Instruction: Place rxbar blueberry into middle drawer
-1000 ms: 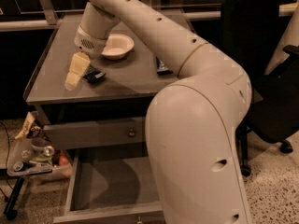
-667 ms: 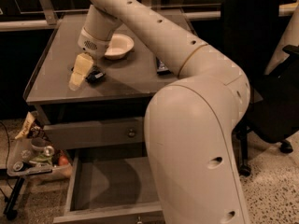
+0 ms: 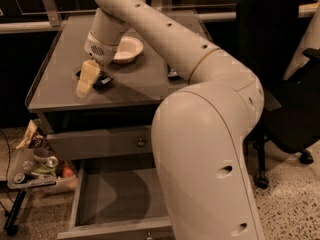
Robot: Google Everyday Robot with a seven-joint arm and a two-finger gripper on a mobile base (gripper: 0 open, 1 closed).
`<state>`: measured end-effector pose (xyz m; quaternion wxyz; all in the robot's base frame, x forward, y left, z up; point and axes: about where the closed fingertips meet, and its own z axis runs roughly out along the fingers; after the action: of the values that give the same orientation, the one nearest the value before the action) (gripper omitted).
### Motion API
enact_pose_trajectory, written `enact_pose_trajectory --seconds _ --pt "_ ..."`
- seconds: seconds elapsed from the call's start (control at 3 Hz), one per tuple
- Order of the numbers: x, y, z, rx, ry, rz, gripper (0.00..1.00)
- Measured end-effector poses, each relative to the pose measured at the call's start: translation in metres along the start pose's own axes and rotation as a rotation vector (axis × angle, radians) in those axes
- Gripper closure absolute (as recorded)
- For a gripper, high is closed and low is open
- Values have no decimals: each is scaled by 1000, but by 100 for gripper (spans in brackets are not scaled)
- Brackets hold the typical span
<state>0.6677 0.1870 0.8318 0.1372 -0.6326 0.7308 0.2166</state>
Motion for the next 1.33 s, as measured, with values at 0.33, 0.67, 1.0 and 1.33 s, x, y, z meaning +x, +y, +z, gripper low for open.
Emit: enact_pose_trajectory --seconds 0.33,0.67,1.0,1.33 --pt "0 0 0 0 0 0 42" --pt "0 0 0 0 0 0 65" --pt "0 0 0 0 0 0 88" --pt "0 0 0 0 0 0 100"
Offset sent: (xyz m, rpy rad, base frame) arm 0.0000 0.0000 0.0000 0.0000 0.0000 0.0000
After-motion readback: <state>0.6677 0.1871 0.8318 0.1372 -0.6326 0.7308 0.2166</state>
